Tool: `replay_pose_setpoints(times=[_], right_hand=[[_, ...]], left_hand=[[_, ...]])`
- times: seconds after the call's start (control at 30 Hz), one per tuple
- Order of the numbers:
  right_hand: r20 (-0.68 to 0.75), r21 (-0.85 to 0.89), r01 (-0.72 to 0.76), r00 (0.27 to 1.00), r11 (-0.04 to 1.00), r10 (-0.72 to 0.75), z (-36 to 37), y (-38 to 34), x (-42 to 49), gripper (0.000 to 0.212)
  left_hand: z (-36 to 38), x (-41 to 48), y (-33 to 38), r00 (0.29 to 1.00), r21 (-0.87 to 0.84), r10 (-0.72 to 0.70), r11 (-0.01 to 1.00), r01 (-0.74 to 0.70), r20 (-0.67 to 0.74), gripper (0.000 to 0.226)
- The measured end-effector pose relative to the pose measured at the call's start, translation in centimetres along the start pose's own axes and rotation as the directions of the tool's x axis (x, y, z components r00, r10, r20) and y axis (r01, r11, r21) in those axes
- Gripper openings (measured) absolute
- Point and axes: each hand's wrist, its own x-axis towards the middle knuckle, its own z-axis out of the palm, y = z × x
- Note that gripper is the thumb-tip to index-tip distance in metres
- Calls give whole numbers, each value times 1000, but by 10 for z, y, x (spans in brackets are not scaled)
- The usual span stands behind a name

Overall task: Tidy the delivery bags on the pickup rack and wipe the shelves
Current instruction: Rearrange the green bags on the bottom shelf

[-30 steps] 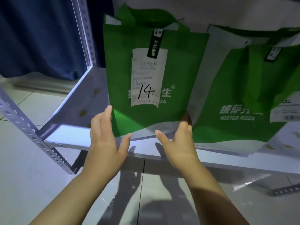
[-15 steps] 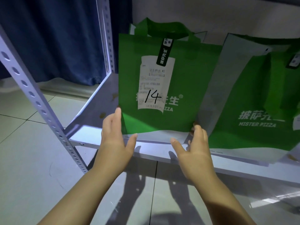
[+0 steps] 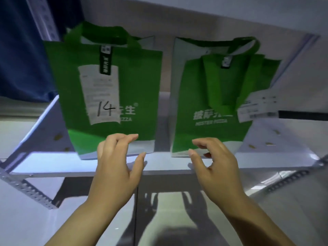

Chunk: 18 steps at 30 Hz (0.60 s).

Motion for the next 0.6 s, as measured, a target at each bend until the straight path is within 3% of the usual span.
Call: replay_pose_setpoints(times=[0.17,0.3,0.47,0.6], right_hand=[[-110,-74,-126,987,989,117,-31,40,-6,27],[-131,-141,-260,961,955,243,-44,66,-5,49],[-11,-131,-386,922,913,388,-46,80,2,78],[87,-3,-399,913,917,398,-44,81,7,73]], left_hand=[[34,8,29,994,-51,37,998,-32,105,46],[57,9,50,982,-71,30,997,-17,188,61],[74,9,63,971,-38,-51,997,61,236,71],[78,11,65,959,9,-109,994,110,261,73]])
